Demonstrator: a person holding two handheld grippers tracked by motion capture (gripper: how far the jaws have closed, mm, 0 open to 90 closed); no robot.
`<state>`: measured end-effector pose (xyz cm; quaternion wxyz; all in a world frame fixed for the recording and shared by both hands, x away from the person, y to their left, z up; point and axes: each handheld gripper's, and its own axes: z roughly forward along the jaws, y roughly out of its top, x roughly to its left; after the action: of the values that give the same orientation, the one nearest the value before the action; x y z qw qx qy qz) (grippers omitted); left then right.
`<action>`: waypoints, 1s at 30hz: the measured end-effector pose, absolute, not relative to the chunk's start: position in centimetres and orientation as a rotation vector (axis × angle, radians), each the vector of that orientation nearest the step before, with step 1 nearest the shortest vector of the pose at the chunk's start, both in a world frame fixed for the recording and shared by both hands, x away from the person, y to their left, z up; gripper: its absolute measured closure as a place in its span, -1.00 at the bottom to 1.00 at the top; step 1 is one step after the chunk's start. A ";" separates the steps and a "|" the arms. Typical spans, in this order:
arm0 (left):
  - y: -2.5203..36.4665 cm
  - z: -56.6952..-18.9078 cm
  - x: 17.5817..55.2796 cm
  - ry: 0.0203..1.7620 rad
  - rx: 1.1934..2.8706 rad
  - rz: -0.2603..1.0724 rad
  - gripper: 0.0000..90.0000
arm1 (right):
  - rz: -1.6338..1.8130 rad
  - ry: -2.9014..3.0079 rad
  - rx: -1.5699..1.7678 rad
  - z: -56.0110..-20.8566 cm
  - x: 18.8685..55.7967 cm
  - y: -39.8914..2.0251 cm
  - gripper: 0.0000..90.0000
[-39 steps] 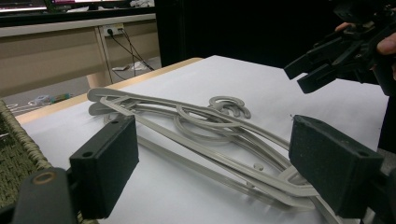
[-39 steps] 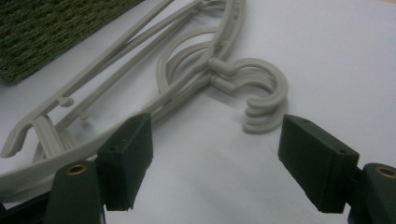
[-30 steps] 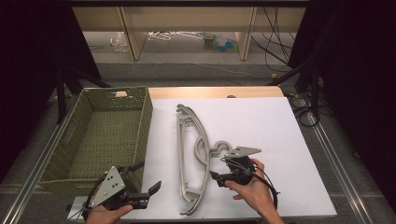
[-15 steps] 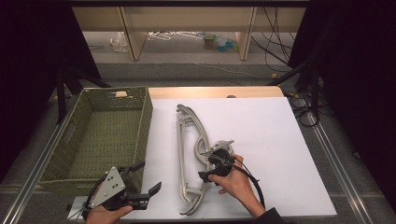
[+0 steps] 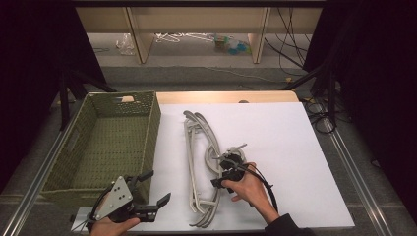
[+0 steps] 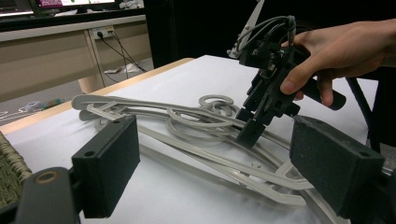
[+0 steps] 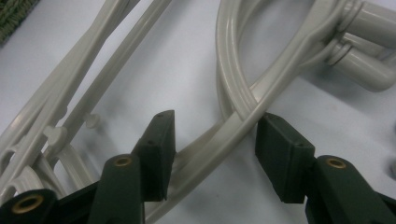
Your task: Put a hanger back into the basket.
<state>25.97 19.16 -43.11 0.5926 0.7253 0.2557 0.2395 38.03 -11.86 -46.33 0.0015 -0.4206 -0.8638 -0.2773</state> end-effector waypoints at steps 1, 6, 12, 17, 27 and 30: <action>19.2 -43.1 26.0 0.592 1.688 0.559 -0.64 | -0.868 -2.707 -1.322 -46.3 38.1 -12.0 0.11; 19.1 -43.2 26.0 0.589 1.688 0.555 -0.64 | -0.902 -2.696 -1.337 -45.9 38.3 -12.5 0.20; 19.1 -43.1 26.0 0.586 1.701 0.557 -0.64 | -0.891 -2.680 -1.364 -45.6 38.6 -12.9 0.27; 19.0 -43.2 26.0 0.588 1.705 0.553 -0.64 | -0.928 -2.652 -1.376 -45.1 38.9 -13.6 0.44; 19.0 -43.2 25.9 0.586 1.705 0.554 -0.64 | -0.952 -2.653 -1.359 -45.1 39.3 -14.7 0.68; 19.0 -43.2 25.9 0.585 1.705 0.555 -0.64 | -0.938 -2.705 -1.327 -45.1 39.4 -14.9 0.73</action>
<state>25.91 18.97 -43.16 0.5874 0.7316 0.2511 0.2380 39.43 -14.94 -45.08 -0.0070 -0.4207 -0.8571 -0.2972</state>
